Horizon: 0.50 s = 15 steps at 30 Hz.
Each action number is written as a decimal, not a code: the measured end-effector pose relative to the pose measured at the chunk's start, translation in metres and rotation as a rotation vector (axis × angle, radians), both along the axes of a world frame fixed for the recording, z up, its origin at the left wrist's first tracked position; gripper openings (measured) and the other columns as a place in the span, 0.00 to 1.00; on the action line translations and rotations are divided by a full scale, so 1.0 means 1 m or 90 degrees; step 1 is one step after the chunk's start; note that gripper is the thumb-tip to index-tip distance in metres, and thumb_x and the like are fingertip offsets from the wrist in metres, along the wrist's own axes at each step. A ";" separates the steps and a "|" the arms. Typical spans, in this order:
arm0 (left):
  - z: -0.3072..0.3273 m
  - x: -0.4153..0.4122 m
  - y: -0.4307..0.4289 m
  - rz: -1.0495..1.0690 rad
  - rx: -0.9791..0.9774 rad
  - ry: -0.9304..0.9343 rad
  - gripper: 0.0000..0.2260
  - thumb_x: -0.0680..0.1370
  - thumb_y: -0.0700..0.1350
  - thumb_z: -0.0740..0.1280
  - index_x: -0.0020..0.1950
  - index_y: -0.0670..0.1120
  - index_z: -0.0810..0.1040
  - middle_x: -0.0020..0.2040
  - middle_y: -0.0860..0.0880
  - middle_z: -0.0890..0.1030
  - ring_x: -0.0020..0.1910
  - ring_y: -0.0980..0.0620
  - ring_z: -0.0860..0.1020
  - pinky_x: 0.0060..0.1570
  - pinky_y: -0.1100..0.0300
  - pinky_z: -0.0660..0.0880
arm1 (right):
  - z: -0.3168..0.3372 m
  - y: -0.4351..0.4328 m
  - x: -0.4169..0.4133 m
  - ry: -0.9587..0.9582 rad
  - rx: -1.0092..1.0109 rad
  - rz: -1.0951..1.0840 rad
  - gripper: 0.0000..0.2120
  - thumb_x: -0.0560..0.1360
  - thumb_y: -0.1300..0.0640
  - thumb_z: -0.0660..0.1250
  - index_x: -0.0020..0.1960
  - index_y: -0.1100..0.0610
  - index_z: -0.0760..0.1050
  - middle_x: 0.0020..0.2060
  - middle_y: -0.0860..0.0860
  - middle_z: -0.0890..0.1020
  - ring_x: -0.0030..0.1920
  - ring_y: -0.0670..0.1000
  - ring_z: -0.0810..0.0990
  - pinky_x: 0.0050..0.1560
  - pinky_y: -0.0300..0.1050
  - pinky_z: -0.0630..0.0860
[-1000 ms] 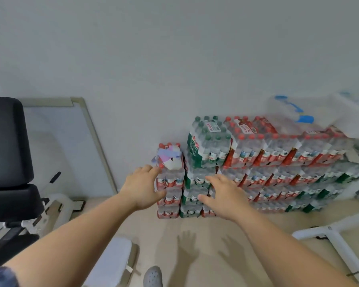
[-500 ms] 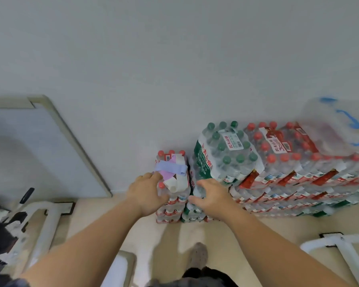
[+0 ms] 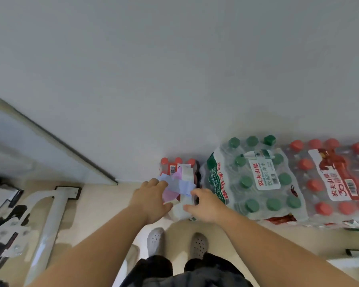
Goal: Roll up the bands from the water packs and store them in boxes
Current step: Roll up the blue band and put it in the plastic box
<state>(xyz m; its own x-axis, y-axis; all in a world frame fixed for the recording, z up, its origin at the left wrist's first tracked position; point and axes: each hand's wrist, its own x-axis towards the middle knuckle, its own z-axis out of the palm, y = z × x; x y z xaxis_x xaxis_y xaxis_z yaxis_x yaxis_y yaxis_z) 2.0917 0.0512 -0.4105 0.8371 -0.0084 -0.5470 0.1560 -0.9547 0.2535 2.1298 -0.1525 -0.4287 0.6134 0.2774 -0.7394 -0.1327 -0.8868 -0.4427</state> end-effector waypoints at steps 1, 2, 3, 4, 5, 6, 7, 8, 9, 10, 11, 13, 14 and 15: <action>-0.010 0.010 0.000 -0.011 -0.006 0.009 0.30 0.75 0.61 0.64 0.74 0.53 0.65 0.70 0.49 0.70 0.67 0.45 0.70 0.65 0.49 0.71 | -0.007 0.001 0.005 0.010 -0.007 -0.003 0.35 0.73 0.38 0.68 0.76 0.50 0.64 0.71 0.53 0.68 0.67 0.55 0.74 0.65 0.50 0.72; -0.020 0.020 0.002 -0.026 -0.008 0.019 0.30 0.75 0.61 0.64 0.75 0.52 0.65 0.72 0.49 0.68 0.69 0.45 0.69 0.66 0.48 0.70 | -0.015 0.003 0.010 0.018 -0.010 -0.004 0.36 0.73 0.37 0.68 0.76 0.49 0.64 0.72 0.53 0.68 0.67 0.56 0.73 0.65 0.50 0.72; -0.030 0.028 0.004 -0.046 -0.007 0.034 0.31 0.75 0.60 0.64 0.76 0.52 0.64 0.75 0.49 0.65 0.70 0.44 0.68 0.66 0.49 0.70 | -0.023 0.004 0.014 0.029 -0.014 -0.008 0.36 0.73 0.37 0.67 0.77 0.49 0.63 0.72 0.53 0.67 0.68 0.56 0.73 0.65 0.50 0.72; -0.041 0.035 0.006 -0.067 -0.004 0.055 0.32 0.75 0.60 0.64 0.77 0.52 0.62 0.78 0.48 0.61 0.72 0.44 0.67 0.67 0.48 0.69 | -0.031 0.006 0.018 0.043 -0.020 -0.010 0.36 0.74 0.36 0.67 0.77 0.49 0.62 0.73 0.53 0.66 0.69 0.57 0.72 0.65 0.51 0.72; -0.050 0.040 0.010 -0.085 -0.001 0.082 0.33 0.76 0.60 0.64 0.78 0.53 0.60 0.81 0.49 0.56 0.74 0.44 0.65 0.68 0.48 0.69 | -0.037 0.008 0.020 0.058 -0.027 -0.010 0.37 0.74 0.36 0.66 0.78 0.48 0.61 0.74 0.53 0.66 0.69 0.58 0.71 0.65 0.51 0.71; -0.059 0.042 0.013 -0.100 -0.001 0.110 0.34 0.76 0.61 0.64 0.79 0.53 0.58 0.82 0.50 0.52 0.75 0.44 0.64 0.69 0.47 0.68 | -0.043 0.011 0.022 0.071 -0.031 -0.013 0.37 0.73 0.36 0.66 0.78 0.46 0.61 0.74 0.53 0.66 0.70 0.58 0.71 0.66 0.51 0.71; -0.066 0.043 0.016 -0.119 -0.004 0.135 0.35 0.76 0.61 0.64 0.80 0.54 0.56 0.83 0.51 0.48 0.76 0.45 0.63 0.69 0.47 0.67 | -0.046 0.014 0.022 0.083 -0.033 -0.024 0.38 0.71 0.35 0.66 0.78 0.45 0.61 0.74 0.51 0.66 0.69 0.58 0.71 0.66 0.51 0.71; -0.073 0.043 0.019 -0.139 -0.007 0.156 0.36 0.76 0.62 0.64 0.80 0.54 0.54 0.83 0.52 0.45 0.77 0.46 0.61 0.70 0.46 0.66 | -0.050 0.018 0.022 0.096 -0.034 -0.042 0.39 0.70 0.33 0.66 0.77 0.43 0.61 0.73 0.50 0.67 0.69 0.56 0.72 0.66 0.52 0.72; -0.078 0.044 0.021 -0.158 -0.010 0.173 0.37 0.76 0.62 0.63 0.81 0.54 0.52 0.83 0.52 0.43 0.78 0.47 0.60 0.72 0.45 0.64 | -0.053 0.022 0.022 0.104 -0.029 -0.060 0.40 0.68 0.31 0.65 0.76 0.42 0.63 0.72 0.49 0.68 0.68 0.55 0.73 0.65 0.52 0.73; -0.083 0.045 0.023 -0.174 -0.013 0.188 0.38 0.76 0.63 0.63 0.81 0.54 0.50 0.82 0.53 0.42 0.79 0.47 0.58 0.73 0.45 0.63 | -0.058 0.024 0.023 0.113 -0.020 -0.080 0.40 0.66 0.30 0.65 0.75 0.42 0.64 0.71 0.48 0.70 0.66 0.54 0.74 0.65 0.53 0.74; -0.088 0.046 0.024 -0.185 -0.016 0.203 0.39 0.76 0.63 0.63 0.81 0.54 0.49 0.82 0.53 0.41 0.79 0.48 0.57 0.74 0.45 0.61 | -0.065 0.027 0.024 0.119 -0.007 -0.099 0.40 0.65 0.30 0.65 0.74 0.42 0.66 0.69 0.47 0.71 0.64 0.52 0.75 0.64 0.54 0.76; -0.094 0.047 0.025 -0.200 -0.021 0.228 0.40 0.76 0.63 0.63 0.82 0.54 0.47 0.82 0.54 0.41 0.80 0.49 0.55 0.75 0.47 0.59 | -0.071 0.031 0.025 0.125 0.010 -0.137 0.38 0.64 0.31 0.66 0.72 0.42 0.68 0.66 0.46 0.73 0.61 0.51 0.76 0.62 0.54 0.77; -0.097 0.046 0.024 -0.205 -0.023 0.239 0.40 0.76 0.63 0.63 0.82 0.54 0.47 0.82 0.54 0.41 0.80 0.49 0.55 0.75 0.49 0.59 | -0.070 0.033 0.026 0.122 0.010 -0.153 0.37 0.65 0.32 0.67 0.72 0.42 0.69 0.66 0.46 0.73 0.61 0.51 0.76 0.63 0.55 0.77; -0.099 0.045 0.024 -0.206 -0.027 0.247 0.40 0.76 0.63 0.63 0.82 0.54 0.46 0.82 0.54 0.41 0.80 0.50 0.55 0.75 0.50 0.59 | -0.068 0.035 0.025 0.117 0.002 -0.158 0.37 0.66 0.33 0.68 0.72 0.42 0.68 0.66 0.46 0.72 0.63 0.52 0.75 0.64 0.55 0.75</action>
<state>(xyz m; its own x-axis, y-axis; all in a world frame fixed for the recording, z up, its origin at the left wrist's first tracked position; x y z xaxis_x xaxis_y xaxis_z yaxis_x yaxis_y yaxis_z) 2.1363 0.0750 -0.5092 0.5230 -0.2628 -0.8108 -0.0558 -0.9598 0.2751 2.1551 -0.1174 -0.4967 0.5183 0.1379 -0.8440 -0.4238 -0.8158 -0.3936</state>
